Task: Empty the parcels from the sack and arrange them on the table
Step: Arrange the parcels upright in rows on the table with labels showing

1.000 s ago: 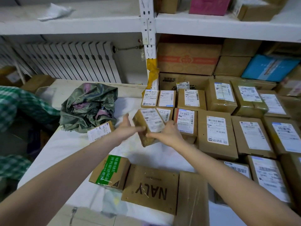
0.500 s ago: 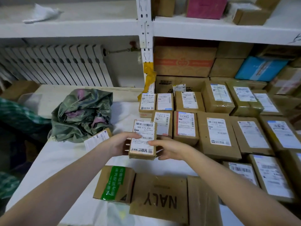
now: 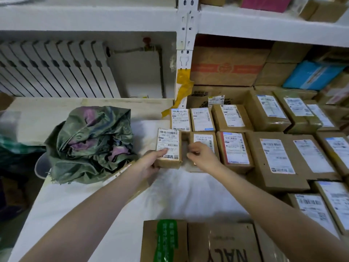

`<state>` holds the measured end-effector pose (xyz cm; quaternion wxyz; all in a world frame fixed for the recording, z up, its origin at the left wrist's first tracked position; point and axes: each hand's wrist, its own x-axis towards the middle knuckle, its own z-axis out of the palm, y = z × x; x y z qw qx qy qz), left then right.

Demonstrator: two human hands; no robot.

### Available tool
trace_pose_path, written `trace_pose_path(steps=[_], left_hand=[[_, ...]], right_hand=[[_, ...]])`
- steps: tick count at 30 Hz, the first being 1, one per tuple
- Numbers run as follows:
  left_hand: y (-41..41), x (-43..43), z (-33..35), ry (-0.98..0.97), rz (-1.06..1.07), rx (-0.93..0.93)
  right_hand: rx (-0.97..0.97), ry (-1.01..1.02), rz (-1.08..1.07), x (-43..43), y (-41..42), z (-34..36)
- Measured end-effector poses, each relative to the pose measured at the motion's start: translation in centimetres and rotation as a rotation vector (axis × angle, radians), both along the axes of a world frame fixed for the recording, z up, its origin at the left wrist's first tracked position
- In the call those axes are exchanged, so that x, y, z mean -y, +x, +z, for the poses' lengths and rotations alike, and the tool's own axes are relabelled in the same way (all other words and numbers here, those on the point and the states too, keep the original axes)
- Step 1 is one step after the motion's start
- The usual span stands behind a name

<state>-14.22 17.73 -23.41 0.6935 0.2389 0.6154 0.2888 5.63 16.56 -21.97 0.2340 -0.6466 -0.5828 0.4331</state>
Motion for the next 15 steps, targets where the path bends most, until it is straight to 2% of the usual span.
trace_pose_path(steps=[3, 8, 10, 12, 15], left_hand=[[0.4, -2.7, -4.5, 0.01, -0.015, 0.018], [3.3, -3.6, -5.0, -0.001, -0.078, -0.006], [3.6, -4.0, -6.7, 0.015, -0.131, -0.143], [3.7, -4.4, -7.7, 0.036, -0.211, -0.367], [4.3, -4.4, -5.3, 0.211, -0.429, -0.689]], right_hand=[[0.183, 0.074, 0.124, -0.1, 1.2, -0.2], [0.502, 0.128, 0.204, 0.5, 3.2, -1.0], [0.589, 0.172, 0.32, 0.6, 3.2, -1.4], [0.654, 0.243, 0.426, 0.5, 2.7, -1.8], [0.726, 0.322, 0.529, 0.6, 1.8, -2.4]])
